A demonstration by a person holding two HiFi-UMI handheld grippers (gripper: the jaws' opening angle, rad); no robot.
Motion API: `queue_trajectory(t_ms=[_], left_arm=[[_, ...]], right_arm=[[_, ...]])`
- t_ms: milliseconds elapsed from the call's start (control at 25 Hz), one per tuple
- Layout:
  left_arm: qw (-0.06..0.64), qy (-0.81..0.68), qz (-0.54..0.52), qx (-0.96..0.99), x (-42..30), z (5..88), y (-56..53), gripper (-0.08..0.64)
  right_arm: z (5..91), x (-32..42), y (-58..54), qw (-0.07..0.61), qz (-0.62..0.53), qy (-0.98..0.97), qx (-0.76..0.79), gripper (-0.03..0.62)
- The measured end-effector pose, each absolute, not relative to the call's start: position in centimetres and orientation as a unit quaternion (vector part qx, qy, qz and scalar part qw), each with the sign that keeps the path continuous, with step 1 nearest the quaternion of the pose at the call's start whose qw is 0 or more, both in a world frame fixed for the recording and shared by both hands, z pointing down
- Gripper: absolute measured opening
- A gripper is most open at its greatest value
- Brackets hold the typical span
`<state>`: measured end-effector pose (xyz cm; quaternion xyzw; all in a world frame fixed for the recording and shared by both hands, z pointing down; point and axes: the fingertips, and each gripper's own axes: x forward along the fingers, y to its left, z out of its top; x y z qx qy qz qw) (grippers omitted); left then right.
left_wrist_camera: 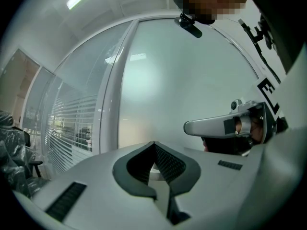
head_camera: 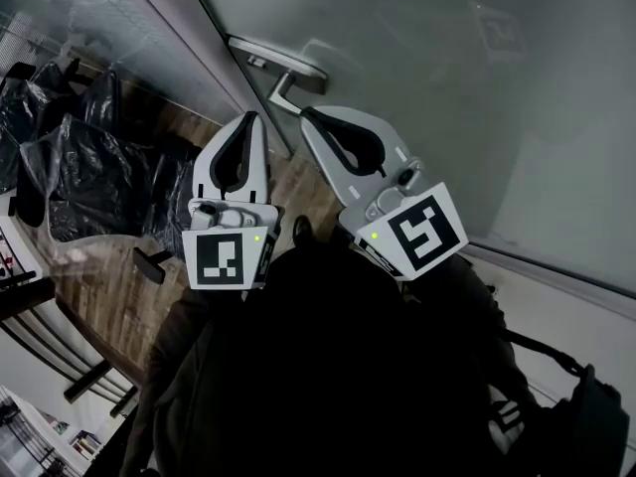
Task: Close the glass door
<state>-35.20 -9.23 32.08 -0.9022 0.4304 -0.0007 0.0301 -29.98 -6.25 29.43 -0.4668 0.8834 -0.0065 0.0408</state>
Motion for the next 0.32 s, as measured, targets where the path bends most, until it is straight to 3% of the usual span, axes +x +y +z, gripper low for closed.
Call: queue_trajectory(t_ms=[320], left_arm=[[0.027,0.428,-0.002,-0.904,-34.91,32.32,-9.2,-0.003]], right_arm=[[29.45,-29.73,-6.23,0.044,-0.005,0.882,-0.47,0.0]])
